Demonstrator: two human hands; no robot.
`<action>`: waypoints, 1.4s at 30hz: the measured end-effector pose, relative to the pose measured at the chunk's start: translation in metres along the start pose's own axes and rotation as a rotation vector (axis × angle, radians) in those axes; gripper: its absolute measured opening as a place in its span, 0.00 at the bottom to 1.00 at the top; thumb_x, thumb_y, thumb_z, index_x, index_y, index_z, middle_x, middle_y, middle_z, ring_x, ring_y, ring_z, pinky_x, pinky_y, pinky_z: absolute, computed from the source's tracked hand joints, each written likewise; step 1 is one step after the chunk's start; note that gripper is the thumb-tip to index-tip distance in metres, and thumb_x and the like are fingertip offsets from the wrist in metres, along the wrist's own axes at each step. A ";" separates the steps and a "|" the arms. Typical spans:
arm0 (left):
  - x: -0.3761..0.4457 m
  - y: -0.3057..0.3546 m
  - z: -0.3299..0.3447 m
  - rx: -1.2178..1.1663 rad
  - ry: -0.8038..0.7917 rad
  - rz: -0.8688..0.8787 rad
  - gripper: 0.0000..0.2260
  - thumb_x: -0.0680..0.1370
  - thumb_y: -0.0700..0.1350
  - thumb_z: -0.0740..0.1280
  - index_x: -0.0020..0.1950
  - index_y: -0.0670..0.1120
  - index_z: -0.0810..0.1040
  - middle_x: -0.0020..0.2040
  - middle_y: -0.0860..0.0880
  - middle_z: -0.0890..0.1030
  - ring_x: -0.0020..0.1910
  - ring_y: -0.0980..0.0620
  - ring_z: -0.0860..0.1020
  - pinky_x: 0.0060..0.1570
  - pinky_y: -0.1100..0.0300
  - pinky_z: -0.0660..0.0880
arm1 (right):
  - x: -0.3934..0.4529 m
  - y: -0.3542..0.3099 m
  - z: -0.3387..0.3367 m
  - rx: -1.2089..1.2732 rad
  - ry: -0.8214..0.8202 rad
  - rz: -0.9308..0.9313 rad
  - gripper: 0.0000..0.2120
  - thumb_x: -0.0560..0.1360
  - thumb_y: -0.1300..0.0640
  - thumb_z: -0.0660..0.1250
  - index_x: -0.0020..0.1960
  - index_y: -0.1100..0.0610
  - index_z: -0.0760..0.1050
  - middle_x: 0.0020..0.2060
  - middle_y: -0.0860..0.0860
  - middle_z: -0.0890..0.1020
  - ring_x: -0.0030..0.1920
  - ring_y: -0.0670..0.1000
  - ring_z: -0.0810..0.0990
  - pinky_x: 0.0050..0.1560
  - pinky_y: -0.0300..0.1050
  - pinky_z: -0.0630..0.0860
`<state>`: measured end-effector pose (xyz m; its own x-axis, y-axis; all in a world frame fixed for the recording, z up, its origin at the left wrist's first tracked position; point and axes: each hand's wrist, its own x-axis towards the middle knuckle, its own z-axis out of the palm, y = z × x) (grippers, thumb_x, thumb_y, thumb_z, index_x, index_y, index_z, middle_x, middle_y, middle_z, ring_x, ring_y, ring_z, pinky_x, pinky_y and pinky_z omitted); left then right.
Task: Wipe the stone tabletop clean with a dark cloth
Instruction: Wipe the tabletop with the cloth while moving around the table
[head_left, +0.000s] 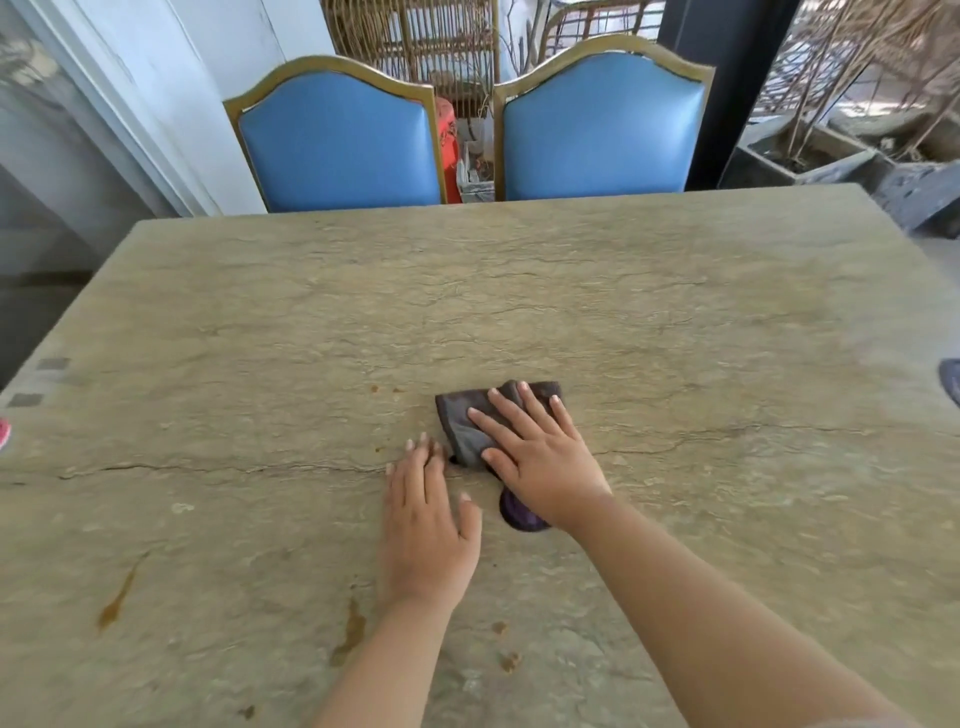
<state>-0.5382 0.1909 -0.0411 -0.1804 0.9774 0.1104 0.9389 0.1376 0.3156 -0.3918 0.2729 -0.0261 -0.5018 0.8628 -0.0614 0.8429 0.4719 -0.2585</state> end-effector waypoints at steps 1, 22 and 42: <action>-0.001 0.000 0.000 -0.006 0.002 0.001 0.29 0.76 0.52 0.48 0.71 0.38 0.69 0.76 0.43 0.65 0.76 0.46 0.59 0.76 0.47 0.55 | -0.010 0.013 -0.002 -0.005 0.000 -0.039 0.28 0.76 0.38 0.34 0.76 0.38 0.46 0.77 0.40 0.47 0.76 0.46 0.37 0.74 0.50 0.34; 0.004 0.011 -0.011 -0.211 0.218 0.113 0.16 0.79 0.42 0.60 0.65 0.42 0.73 0.71 0.44 0.69 0.73 0.47 0.64 0.74 0.48 0.61 | -0.041 0.011 -0.022 0.711 0.353 0.474 0.26 0.77 0.71 0.54 0.68 0.50 0.72 0.72 0.41 0.66 0.75 0.42 0.55 0.70 0.35 0.56; 0.054 -0.033 -0.029 0.199 -0.246 0.071 0.27 0.78 0.68 0.50 0.76 0.67 0.49 0.80 0.57 0.43 0.78 0.43 0.38 0.74 0.38 0.40 | 0.010 -0.062 0.010 0.493 0.379 0.529 0.21 0.78 0.67 0.53 0.68 0.56 0.71 0.73 0.53 0.64 0.77 0.55 0.50 0.77 0.49 0.46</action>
<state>-0.5876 0.2347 -0.0184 -0.0593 0.9918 -0.1129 0.9899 0.0731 0.1217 -0.4509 0.2505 -0.0207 0.1128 0.9935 0.0128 0.7235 -0.0732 -0.6865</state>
